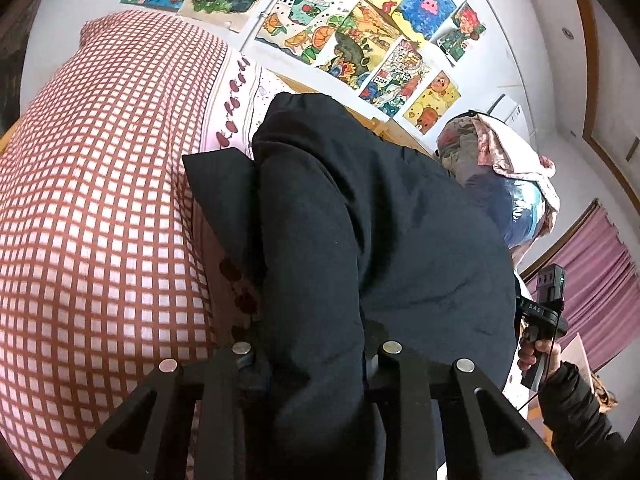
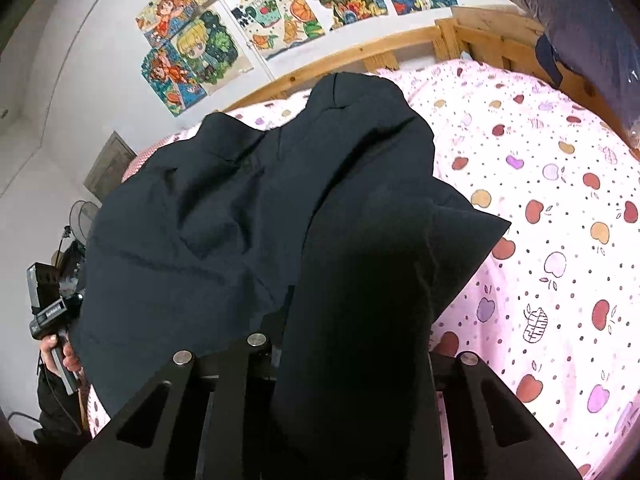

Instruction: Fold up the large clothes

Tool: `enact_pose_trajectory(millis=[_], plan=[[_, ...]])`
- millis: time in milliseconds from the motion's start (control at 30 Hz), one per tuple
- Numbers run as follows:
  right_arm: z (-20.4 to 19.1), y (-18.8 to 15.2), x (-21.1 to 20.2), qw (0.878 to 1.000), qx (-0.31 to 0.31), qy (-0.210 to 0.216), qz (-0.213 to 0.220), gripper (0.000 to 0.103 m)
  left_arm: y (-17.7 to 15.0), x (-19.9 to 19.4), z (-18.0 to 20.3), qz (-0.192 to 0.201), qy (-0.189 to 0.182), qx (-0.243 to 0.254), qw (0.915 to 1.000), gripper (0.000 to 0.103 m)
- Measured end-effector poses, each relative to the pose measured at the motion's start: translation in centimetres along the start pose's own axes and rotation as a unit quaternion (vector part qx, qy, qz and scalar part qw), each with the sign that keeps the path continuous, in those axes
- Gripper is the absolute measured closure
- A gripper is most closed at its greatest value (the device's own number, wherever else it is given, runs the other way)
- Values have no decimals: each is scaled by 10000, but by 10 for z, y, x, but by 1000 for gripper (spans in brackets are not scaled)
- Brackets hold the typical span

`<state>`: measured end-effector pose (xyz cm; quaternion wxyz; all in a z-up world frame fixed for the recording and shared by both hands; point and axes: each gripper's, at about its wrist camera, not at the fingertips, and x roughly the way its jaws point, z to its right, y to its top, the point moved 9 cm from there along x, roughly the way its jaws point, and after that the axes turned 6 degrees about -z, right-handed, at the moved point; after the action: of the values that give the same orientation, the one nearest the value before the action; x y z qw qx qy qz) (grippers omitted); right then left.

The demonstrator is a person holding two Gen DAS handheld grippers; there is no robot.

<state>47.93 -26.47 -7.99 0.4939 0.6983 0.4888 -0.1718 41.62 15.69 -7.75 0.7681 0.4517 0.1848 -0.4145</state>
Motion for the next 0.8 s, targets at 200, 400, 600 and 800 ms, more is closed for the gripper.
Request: enact_pose_trajectory(millis=[200,400,600,800], plan=[[-11,-7,-18,9997,-190,62,160,81,-19,-18,13,97,165,212,9996,78],[-8,-16,-31,9990,-361,71,253,81,-41,-35,26,357,119,421,9984,79],[-3,-24,-40,9986,-283,160,413,81,-39,-40,25,435,45,183,9989,81],[-17,-10,-47,9970,-455,63,628,83,-28,-47,33,449,-43,30,9990,82]])
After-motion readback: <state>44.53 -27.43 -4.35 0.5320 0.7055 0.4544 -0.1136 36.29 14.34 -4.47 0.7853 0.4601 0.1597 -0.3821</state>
